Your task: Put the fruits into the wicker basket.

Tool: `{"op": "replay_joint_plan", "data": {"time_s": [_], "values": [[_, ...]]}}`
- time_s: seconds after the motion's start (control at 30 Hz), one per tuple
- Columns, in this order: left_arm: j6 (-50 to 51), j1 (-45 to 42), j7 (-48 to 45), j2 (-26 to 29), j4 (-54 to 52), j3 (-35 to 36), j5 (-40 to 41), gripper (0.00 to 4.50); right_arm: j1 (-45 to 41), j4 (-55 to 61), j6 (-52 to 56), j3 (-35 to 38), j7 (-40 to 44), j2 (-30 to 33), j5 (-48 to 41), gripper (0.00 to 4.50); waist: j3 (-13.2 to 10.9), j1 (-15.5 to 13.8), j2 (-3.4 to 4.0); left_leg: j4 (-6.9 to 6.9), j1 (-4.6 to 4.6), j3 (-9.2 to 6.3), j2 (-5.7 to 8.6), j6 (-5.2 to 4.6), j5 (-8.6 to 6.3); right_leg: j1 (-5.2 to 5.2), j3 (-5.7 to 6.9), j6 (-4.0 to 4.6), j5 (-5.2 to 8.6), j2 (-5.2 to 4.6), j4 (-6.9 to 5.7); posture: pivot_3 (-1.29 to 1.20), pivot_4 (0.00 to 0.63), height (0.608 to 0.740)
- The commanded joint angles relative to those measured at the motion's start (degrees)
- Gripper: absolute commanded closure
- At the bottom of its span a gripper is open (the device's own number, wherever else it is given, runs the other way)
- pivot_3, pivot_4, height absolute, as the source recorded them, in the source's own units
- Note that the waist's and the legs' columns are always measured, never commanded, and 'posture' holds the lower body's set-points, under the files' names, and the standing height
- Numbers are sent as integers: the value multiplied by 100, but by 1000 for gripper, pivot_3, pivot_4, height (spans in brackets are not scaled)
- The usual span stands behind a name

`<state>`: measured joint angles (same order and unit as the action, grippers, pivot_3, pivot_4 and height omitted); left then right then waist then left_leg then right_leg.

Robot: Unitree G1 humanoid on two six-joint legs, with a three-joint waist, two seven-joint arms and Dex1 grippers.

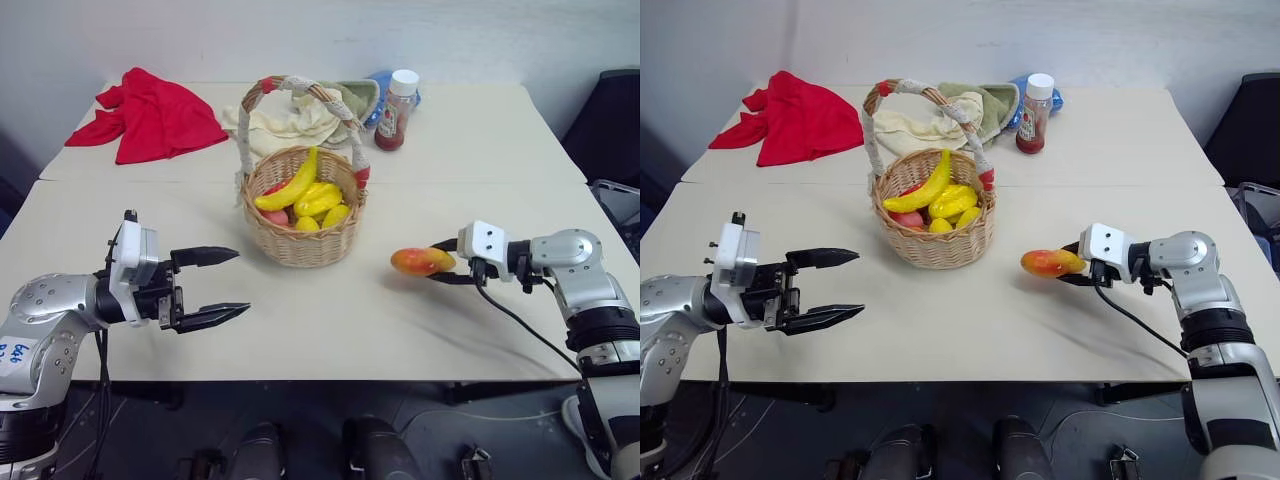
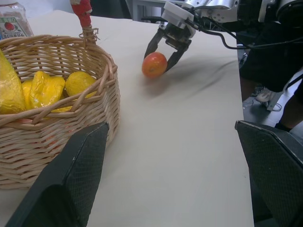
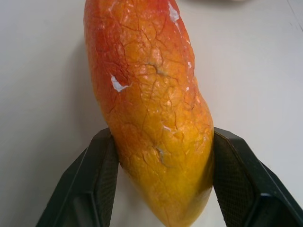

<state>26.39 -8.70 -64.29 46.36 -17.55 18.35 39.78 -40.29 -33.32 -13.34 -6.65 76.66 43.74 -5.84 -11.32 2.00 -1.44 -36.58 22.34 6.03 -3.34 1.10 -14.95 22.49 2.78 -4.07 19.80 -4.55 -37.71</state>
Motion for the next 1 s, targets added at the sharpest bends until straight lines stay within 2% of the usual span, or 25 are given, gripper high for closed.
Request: {"op": "replay_joint_plan", "data": {"time_s": [0.03, 0.13, 0.2, 0.3, 0.37, 0.5, 0.6, 0.73, 0.8, 0.83, 0.9, 1.0], "values": [[77, 200, 240, -28, -204, 584, 349, 0, 219, 2583, 2181, 101, 106, -148, -1480, 2204, -1, 26, 1, 0, -1, 0, -9, 4, -2, 2, 0, 3, 2, 3, -6, 0, 150, 740], [188, 333, 603, -157, -222, 949, 548, 0, 245, 4208, 3826, 59, -755, -707, -2525, 2204, -1, 65, 1, 0, -5, -6, -25, 10, -7, 3, 6, 11, 6, 12, -15, 0, 150, 740], [222, 365, 991, -311, -214, 1190, 631, 0, 59, 4669, 4572, 23, -1750, -1320, -2643, 2204, 0, 72, 0, 4, -5, -21, -27, -2, -17, 3, 15, 17, 8, 12, -19, 0, 150, 740], [342, 345, 1574, -530, -216, 1521, 840, 0, -413, 4615, 5332, 63, -3581, -2405, -2203, 2204, 2, 84, -4, 6, -3, -24, -24, -1, -18, 5, 17, 24, 5, 7, -21, 0, 150, 740], [378, 416, 1715, -578, -292, 1604, 895, 0, -612, 4500, 5601, 87, -4299, -2853, -1989, 2204, 4, 76, -6, 6, 1, -23, -23, 8, -13, 10, 18, 28, 2, 7, -21, 0, 150, 740], [318, 535, 1827, -596, -419, 1561, 879, 0, -960, 3955, 6073, -331, -5517, -3194, -997, 2204, 7, 40, -12, 7, 8, -21, -15, 20, -10, 13, 19, 29, 2, 2, -14, 0, 150, 740], [306, 506, 1920, -617, -449, 1546, 913, 0, -1013, 3896, 6083, -558, -5441, -3173, -843, 2204, 12, 31, -20, 7, 12, -17, -7, 15, -13, 16, 16, 29, 2, -4, -9, 0, 150, 740], [293, 513, 1933, -595, -404, 1560, 945, 0, -990, 3971, 6003, -608, -5199, -3195, -879, 900, 12, 67, -19, 13, 27, -14, -11, 13, -14, 31, 15, 29, 2, 1, -9, 0, 150, 740], [291, 499, 1914, -573, -365, 1568, 953, 0, -902, 4109, 5756, -583, -4803, -3173, -1083, 220, 12, 112, -20, 16, 26, -13, -12, 14, -13, 32, 15, 29, 2, 3, -8, 0, 150, 740], [300, 480, 1906, -558, -350, 1574, 969, 0, -809, 4277, 5619, -515, -4518, -3162, -1289, 48, 12, 121, -20, 17, 26, -13, -12, 12, -14, 32, 15, 29, 1, 4, -8, 0, 150, 740], [328, 440, 1869, -521, -335, 1569, 1010, 0, -552, 4734, 5528, -377, -3777, -2969, -1830, 48, 12, 118, -20, 22, 25, -13, -15, -5, -24, 32, 17, 29, 1, 7, -8, 0, 150, 740], [323, 471, 1806, -472, -345, 1564, 1008, 0, -124, 5109, 5657, -9, -3410, -2555, -2235, 48, 12, 109, -20, 31, 24, -17, -15, -7, -25, 31, 20, 28, 1, 7, -4, 0, 150, 740]]}}
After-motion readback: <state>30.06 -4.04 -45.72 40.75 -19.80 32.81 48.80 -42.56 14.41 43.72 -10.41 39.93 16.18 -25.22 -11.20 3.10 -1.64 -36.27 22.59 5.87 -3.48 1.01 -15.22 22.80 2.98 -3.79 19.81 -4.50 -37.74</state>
